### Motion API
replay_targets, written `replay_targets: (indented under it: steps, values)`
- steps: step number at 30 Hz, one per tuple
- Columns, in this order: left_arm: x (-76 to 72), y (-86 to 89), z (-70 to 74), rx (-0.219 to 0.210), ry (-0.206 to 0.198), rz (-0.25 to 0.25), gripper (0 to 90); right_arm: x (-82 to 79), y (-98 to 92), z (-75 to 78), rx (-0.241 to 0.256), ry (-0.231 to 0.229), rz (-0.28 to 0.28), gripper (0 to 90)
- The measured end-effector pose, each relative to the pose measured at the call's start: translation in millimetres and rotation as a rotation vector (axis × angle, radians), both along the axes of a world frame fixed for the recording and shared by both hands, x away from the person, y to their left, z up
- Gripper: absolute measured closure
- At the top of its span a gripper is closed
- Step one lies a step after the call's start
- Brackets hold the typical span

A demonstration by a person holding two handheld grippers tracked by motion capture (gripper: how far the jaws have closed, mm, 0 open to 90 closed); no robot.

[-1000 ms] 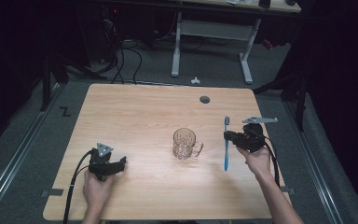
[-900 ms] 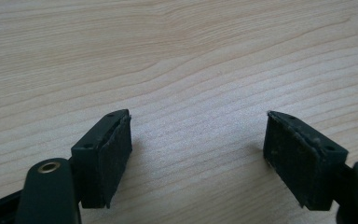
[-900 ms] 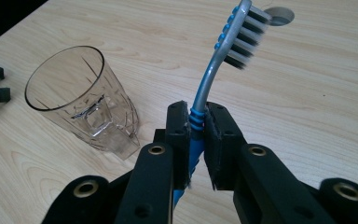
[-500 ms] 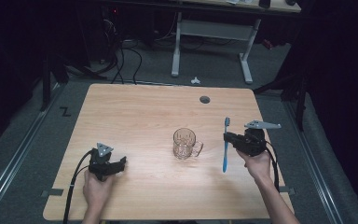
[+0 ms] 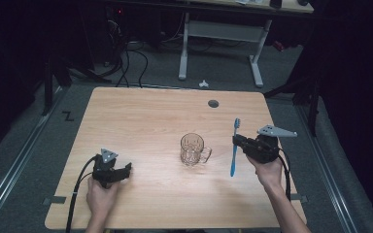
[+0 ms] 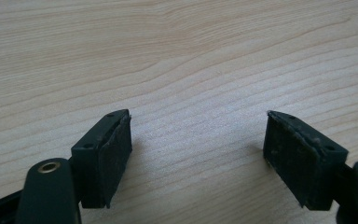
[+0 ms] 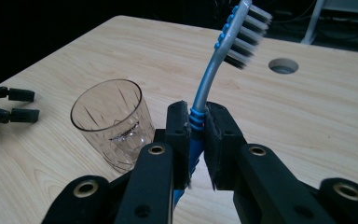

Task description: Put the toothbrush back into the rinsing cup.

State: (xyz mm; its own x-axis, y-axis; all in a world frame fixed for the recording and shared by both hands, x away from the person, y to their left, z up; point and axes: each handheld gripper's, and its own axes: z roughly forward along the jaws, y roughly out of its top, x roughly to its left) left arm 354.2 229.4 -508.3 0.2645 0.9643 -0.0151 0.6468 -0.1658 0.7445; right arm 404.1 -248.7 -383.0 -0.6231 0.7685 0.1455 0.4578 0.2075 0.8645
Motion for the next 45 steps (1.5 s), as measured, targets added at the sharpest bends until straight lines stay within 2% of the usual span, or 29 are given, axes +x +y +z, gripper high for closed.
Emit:
replay_targets:
  steps: [3,14,21,33,45]
  values:
    - [0.0,0.0,0.0,0.000,0.000,0.000,24.0,-2.4,1.8,3.0,0.009,-0.023,0.009,80.5]
    - [0.0,0.0,0.0,0.000,0.000,0.000,24.0,-5.8,4.7,9.3,0.021,-0.062,0.025,80.5]
    - [0.0,0.0,0.0,0.001,0.000,0.000,24.0,-6.0,15.0,16.8,0.021,-0.100,0.059,80.5]
    - [0.0,0.0,0.0,0.000,0.000,0.000,24.0,-2.2,30.2,19.8,0.030,-0.114,0.107,80.4]
    - [0.0,0.1,0.0,-0.001,0.000,0.000,24.1,3.3,42.5,16.5,0.043,-0.137,0.111,80.5]
